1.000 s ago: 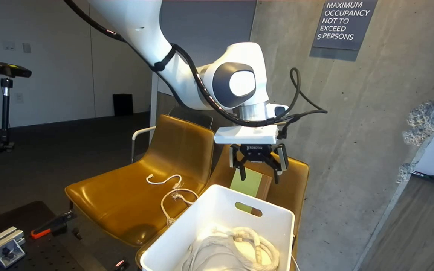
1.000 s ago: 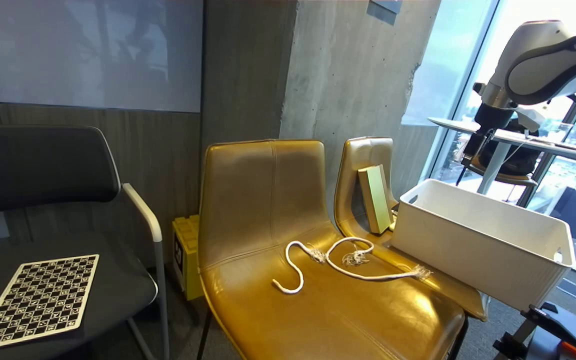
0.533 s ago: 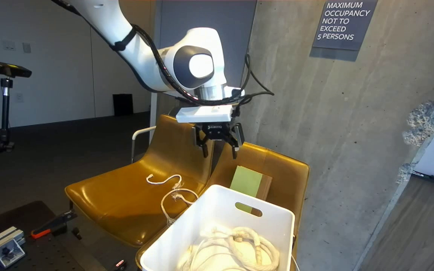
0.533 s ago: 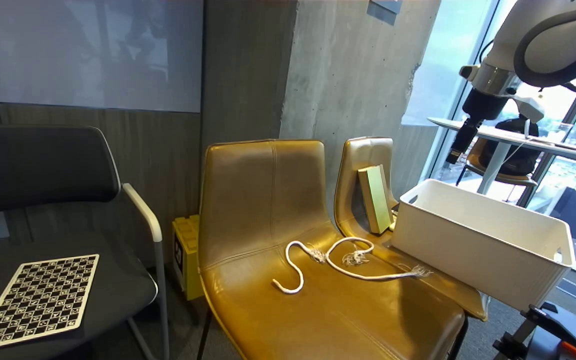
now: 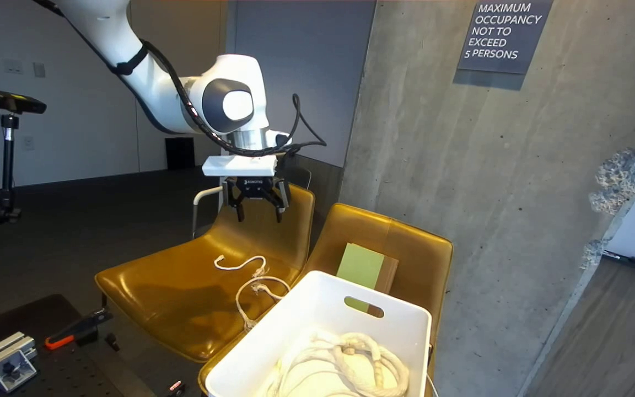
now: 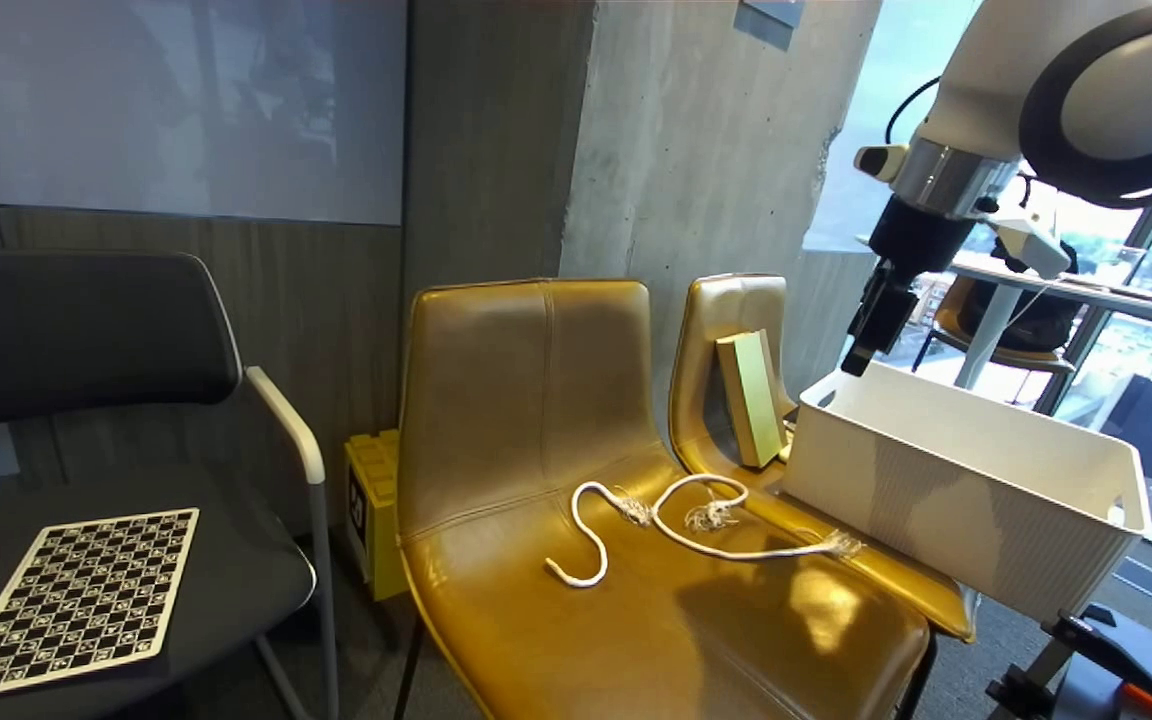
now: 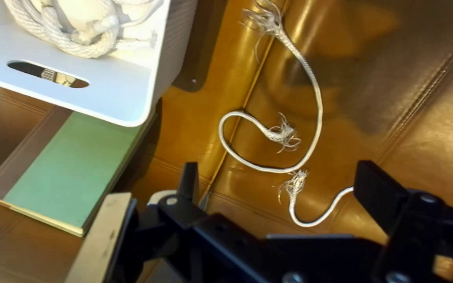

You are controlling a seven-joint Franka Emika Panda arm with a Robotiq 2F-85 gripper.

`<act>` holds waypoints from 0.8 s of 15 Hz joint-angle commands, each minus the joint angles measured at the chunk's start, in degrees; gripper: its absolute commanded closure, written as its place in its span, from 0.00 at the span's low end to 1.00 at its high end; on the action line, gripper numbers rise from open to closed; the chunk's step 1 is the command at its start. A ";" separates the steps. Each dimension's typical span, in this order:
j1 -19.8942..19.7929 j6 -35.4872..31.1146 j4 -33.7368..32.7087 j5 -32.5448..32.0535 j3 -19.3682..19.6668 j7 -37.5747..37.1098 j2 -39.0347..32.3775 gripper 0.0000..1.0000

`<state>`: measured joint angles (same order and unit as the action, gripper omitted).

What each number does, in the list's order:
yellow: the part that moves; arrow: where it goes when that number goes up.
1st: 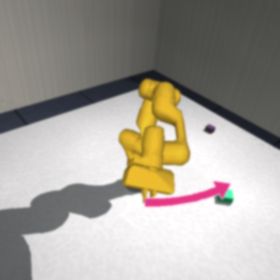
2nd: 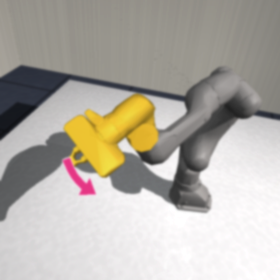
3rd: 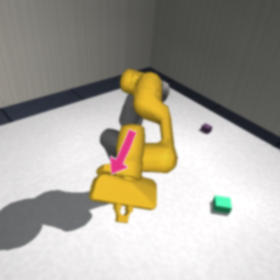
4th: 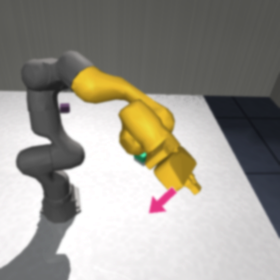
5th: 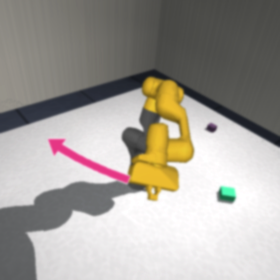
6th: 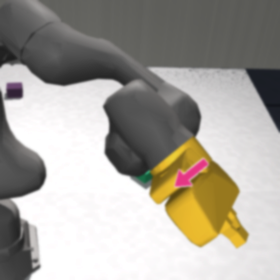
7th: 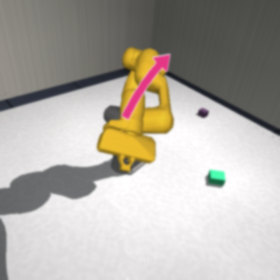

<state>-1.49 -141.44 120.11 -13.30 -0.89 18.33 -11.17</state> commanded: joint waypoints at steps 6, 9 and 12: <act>4.45 -7.99 0.40 -4.38 -0.22 -4.87 -10.39 0.00; 6.13 -10.63 -1.17 -6.80 0.74 -7.82 -15.34 0.00; 8.11 -12.46 -3.03 -8.72 2.23 -10.34 -20.16 0.00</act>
<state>4.14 -151.98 120.04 -19.25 -0.85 11.04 -26.81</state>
